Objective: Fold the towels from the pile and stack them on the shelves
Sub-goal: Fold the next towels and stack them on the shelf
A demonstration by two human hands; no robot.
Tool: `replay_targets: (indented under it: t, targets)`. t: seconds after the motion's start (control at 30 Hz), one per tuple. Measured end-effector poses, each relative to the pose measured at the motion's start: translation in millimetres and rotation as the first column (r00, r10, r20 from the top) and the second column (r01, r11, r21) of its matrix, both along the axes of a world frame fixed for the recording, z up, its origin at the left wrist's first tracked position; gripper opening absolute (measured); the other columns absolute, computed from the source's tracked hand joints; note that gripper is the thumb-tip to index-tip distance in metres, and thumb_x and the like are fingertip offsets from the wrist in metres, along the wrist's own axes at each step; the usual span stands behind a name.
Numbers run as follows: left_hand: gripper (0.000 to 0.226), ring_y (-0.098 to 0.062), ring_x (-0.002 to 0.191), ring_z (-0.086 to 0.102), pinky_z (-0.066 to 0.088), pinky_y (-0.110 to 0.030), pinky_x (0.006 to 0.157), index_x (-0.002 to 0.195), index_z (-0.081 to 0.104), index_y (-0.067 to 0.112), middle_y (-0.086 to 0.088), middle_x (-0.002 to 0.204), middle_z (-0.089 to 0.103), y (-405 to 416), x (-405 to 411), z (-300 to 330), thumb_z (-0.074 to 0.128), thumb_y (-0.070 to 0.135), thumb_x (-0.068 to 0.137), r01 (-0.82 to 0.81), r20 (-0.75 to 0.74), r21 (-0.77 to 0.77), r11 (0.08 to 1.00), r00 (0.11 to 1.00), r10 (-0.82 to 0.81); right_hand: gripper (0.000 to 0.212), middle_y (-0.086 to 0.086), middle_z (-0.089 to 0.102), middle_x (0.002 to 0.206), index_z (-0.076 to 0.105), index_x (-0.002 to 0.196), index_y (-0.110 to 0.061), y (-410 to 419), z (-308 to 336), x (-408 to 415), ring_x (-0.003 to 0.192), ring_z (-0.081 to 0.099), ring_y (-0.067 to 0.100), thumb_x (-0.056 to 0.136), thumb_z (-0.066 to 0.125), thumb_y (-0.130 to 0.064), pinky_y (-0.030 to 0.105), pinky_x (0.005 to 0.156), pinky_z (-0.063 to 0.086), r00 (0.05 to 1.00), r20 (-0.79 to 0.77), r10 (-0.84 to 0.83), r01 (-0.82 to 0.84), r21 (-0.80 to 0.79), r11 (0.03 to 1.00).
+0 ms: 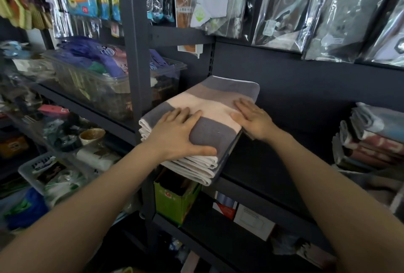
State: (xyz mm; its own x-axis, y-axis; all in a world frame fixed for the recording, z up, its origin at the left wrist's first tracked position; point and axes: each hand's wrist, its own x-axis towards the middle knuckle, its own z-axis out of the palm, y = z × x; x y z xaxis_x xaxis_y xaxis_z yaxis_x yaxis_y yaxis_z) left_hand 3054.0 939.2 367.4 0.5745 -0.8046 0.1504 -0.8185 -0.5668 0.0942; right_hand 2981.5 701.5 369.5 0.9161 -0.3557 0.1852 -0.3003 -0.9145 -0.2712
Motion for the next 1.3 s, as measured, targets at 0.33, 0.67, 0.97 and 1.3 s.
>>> replay_targets:
  t: [0.33,0.67,0.97,1.3]
  targets:
    - [0.063,-0.02,0.116,0.045,0.032,-0.027,0.093,0.132,0.045,0.012,-0.006,0.123,0.056,23,-37,-1,0.033,0.052,0.085,0.246,0.163,-0.612,0.752,0.969,-0.185,0.035,0.015,0.057,0.112,0.055,0.115,-0.008,28,-4,-49,0.104,0.053,0.03,0.094,0.047,-0.035,0.041,0.085,0.046,0.955,0.276,-0.108,0.108,0.014,0.994]
    - [0.041,-0.002,0.094,0.051,0.041,-0.02,0.079,0.119,0.055,0.015,0.006,0.099,0.062,14,-126,-5,0.041,0.034,0.085,0.494,0.193,-0.674,0.55,0.835,-0.515,0.024,0.002,0.058,0.108,0.061,0.105,-0.015,113,-1,-199,0.097,0.057,0.02,0.091,0.052,-0.032,0.039,0.084,0.047,0.942,0.31,-0.127,0.176,-0.137,0.975]
    - [0.041,-0.003,0.088,0.053,0.051,-0.031,0.068,0.112,0.057,0.017,0.007,0.104,0.058,-41,-183,-1,0.037,0.039,0.084,0.61,0.21,-0.628,0.483,0.73,-0.65,0.022,0.012,0.063,0.099,0.066,0.097,-0.008,59,42,-313,0.096,0.058,0.029,0.089,0.056,-0.026,0.034,0.078,0.042,0.82,0.402,-0.407,0.517,-0.215,0.829]
    - [0.014,-0.007,0.087,0.053,0.049,-0.032,0.074,0.101,0.063,0.017,0.008,0.107,0.053,-108,-220,11,0.055,0.02,0.089,0.488,0.06,-0.609,0.626,0.815,-0.577,0.032,0.003,0.059,0.128,0.061,0.121,-0.019,-9,46,-305,0.117,0.048,0.024,0.09,0.055,-0.02,0.037,0.099,0.037,0.989,-0.149,-0.025,-0.04,-0.419,0.907]
